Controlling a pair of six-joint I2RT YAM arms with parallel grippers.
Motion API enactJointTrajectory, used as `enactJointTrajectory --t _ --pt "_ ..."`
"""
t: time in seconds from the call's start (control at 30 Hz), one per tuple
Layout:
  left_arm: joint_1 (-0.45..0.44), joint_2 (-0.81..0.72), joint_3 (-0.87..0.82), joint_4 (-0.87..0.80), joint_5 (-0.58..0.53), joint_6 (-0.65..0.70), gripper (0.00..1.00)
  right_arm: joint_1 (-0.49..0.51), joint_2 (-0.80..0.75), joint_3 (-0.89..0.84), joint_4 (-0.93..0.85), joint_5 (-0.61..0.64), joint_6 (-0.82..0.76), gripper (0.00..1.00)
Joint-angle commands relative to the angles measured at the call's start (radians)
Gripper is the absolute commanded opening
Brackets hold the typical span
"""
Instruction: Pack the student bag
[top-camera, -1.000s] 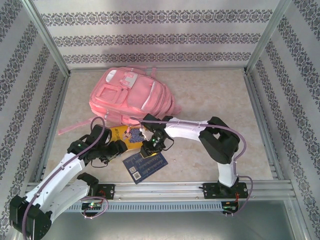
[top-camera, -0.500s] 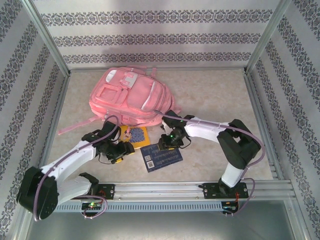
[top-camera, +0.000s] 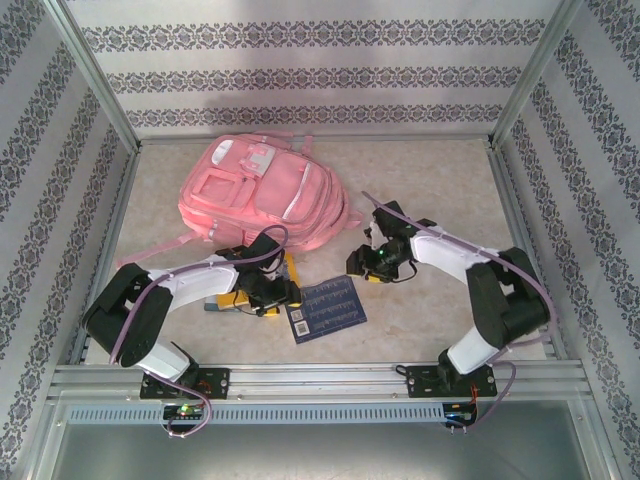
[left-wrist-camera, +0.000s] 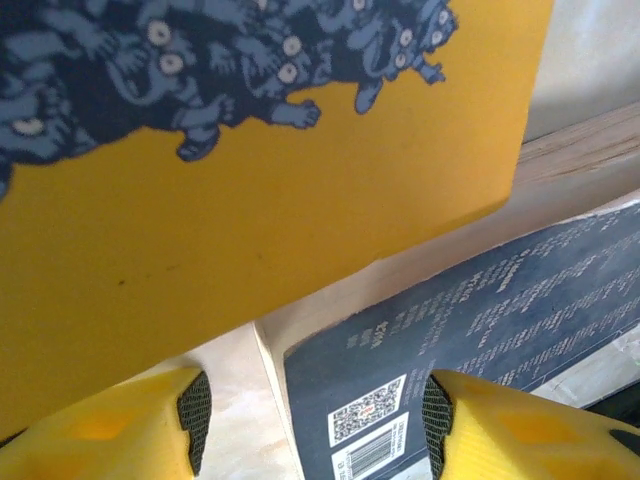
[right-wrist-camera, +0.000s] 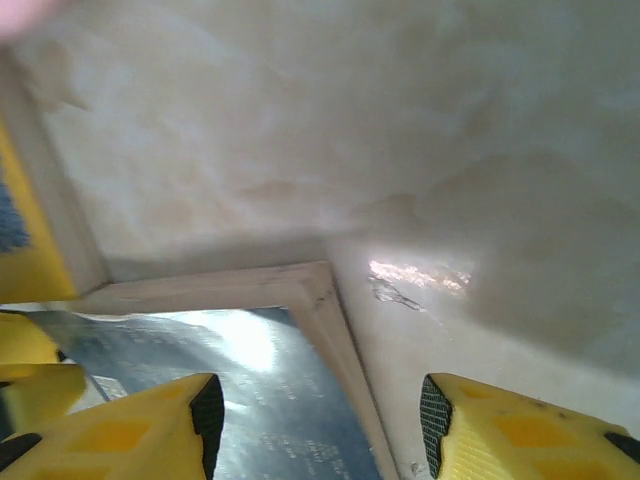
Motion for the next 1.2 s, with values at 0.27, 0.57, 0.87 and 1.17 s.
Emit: enactJointTrajectory --t 0.27,0.57,0.87,1.17 --pt "-0.018 0.084 0.022 0.054 0.007 0.048 0.55 0.082 0.096 0.003 -0.003 -0.081 -0.035 0.55" --pt "-0.020 0.122 0.059 0.042 0.009 0.074 0.49 0.112 0.073 0.018 -0.038 -0.113 -0.032 0.44" --pt "-0.021 0.145 0.099 0.005 0.009 0.107 0.44 0.119 -0.034 0.034 -0.119 -0.179 -0.056 0.24" --pt "-0.024 0.137 0.169 -0.094 -0.015 0.182 0.47 0.120 -0.042 0.003 -0.094 -0.178 -0.040 0.00"
